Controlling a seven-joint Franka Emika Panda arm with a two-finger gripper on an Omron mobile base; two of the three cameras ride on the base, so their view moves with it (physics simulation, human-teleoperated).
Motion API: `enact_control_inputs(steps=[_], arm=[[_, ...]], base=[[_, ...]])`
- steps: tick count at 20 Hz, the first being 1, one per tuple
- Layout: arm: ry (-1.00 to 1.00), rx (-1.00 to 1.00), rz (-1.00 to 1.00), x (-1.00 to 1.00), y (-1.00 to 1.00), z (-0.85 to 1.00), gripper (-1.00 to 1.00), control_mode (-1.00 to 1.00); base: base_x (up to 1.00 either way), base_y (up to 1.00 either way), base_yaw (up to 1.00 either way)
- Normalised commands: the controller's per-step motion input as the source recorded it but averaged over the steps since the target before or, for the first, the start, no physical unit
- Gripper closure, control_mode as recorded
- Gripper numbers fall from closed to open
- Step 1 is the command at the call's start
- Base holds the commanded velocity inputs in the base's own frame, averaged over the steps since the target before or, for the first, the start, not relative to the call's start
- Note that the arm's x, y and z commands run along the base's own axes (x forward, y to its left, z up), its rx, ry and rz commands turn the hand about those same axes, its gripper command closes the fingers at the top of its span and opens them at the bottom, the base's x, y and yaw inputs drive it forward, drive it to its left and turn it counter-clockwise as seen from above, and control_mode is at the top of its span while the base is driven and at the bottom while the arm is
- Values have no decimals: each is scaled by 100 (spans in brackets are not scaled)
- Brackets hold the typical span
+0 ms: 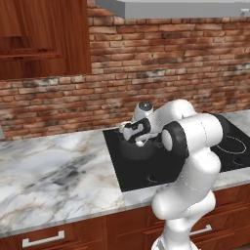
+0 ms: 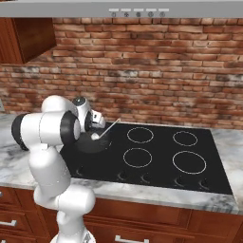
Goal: Open the cabinet and move the ladle to the pot. Then close the cabinet.
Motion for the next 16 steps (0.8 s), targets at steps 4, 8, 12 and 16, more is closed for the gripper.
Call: enact_control_inputs(steps=[4, 8, 12, 16], arm=[[-21, 0, 0, -89, 0, 95, -100, -100], [-12, 0, 0, -100, -6, 100, -100, -100], [0, 4, 0, -89, -27, 100, -100, -100], [12, 5, 0, -50, -24, 100, -100, -100]], base=[[0, 0, 0], [0, 0, 0], [0, 0, 0], [0, 0, 0]])
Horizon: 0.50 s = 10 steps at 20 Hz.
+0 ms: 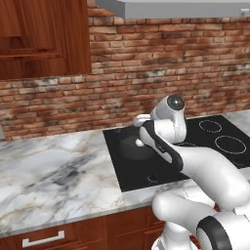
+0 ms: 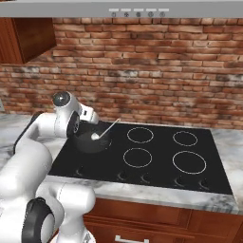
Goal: Open the cabinet and move the ladle to the pot. Then close the cabinet.
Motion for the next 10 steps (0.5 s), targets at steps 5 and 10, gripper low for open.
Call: enact_control_inputs(steps=[5, 10], arm=[[25, 1, 0, -47, -3, 81, -100, -100], [28, 0, -2, -63, -14, 18, -100, -100]], base=[[0, 0, 0], [0, 0, 0]])
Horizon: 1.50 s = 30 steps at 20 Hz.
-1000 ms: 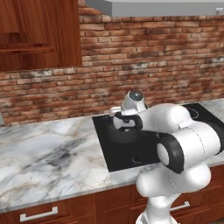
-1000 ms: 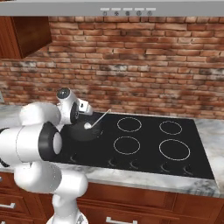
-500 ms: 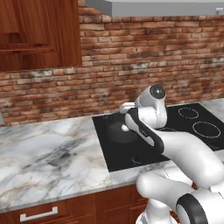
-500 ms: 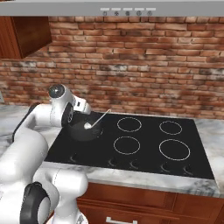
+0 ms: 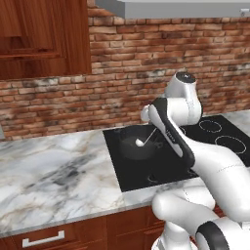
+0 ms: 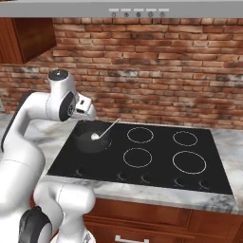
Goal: Open the cabinet and move the ladle to the pot. Then close the cabinet.
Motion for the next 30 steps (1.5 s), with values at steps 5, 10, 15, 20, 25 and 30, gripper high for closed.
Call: enact_control_inputs(steps=[5, 10, 15, 20, 25, 30], arm=[[20, -1, -2, -72, -31, -12, -100, -100], [1, 0, -3, -67, -35, -19, -100, -100], [0, 0, 0, 0, 0, 0, -100, 100], [0, 0, 0, 0, 0, 0, -100, 100], [0, 0, 0, 0, 0, 0, -100, 100], [0, 0, 0, 0, 0, 0, -100, 100]], base=[[0, 0, 0], [0, 0, 0], [-100, -51, -8], [-84, -92, -11], [0, -100, -6], [31, -100, -1]])
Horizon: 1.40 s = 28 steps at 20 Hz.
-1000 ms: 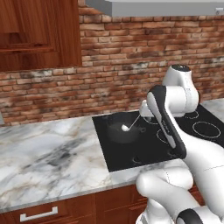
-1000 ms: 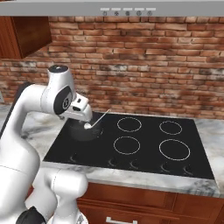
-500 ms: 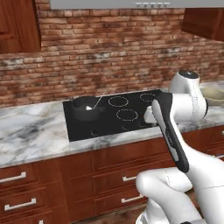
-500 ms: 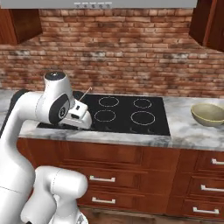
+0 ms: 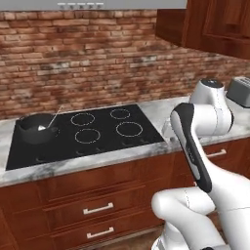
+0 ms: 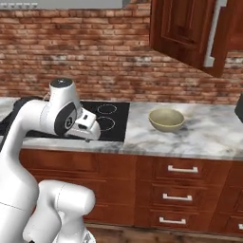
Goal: Open the cabinet and move the ladle to the pot. Then close the cabinet.
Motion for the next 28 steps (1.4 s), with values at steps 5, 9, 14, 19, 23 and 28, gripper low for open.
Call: enact_control_inputs(steps=[5, 9, 14, 19, 23, 28], arm=[[0, 0, 0, 0, 0, 0, -100, 100], [0, 0, 0, 0, 0, 0, -100, 100], [0, 0, 0, 0, 0, 0, -100, 100], [0, 0, 0, 0, 0, 0, -100, 100], [0, 0, 0, 0, 0, 0, -100, 100], [0, 0, 0, 0, 0, 0, -100, 100]], base=[[33, -100, 0], [18, -100, 6], [2, -100, 13], [15, -100, 14], [50, -86, 8], [64, -35, 4]])
